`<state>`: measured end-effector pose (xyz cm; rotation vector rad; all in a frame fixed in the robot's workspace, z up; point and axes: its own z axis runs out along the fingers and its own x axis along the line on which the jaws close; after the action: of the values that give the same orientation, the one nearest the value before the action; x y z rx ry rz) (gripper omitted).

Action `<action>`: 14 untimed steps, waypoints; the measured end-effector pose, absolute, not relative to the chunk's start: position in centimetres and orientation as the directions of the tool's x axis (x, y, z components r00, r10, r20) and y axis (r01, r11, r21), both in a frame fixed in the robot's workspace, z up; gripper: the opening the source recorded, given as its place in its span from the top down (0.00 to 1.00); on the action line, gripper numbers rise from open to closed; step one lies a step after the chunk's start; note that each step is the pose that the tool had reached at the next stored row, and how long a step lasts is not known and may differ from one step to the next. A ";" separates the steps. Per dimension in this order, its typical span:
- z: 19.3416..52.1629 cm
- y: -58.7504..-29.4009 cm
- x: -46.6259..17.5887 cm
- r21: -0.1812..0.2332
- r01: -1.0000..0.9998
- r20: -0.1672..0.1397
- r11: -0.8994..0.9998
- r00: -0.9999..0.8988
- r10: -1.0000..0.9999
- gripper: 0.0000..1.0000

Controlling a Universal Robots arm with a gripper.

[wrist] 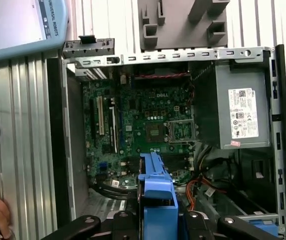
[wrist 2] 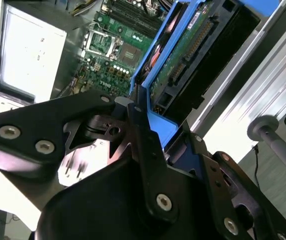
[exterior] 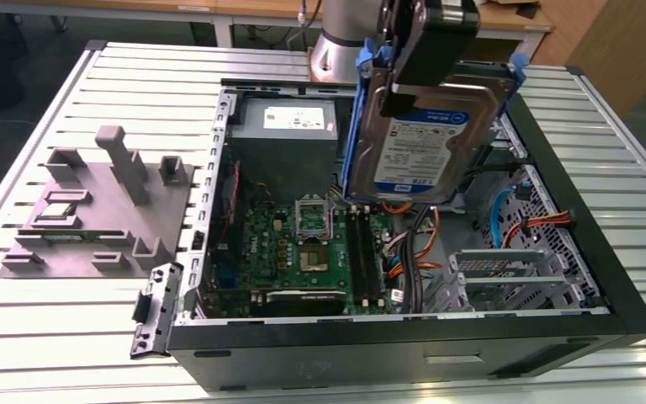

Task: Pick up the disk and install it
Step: 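Insert the disk into the insertion slot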

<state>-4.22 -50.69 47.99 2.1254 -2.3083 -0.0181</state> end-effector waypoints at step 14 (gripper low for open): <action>47.7 -52.2 -3.9 0.011 -0.997 -0.004 0.071 -0.071 -0.997 0.64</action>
<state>-3.86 -52.19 47.68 2.1384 -2.2954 -0.0173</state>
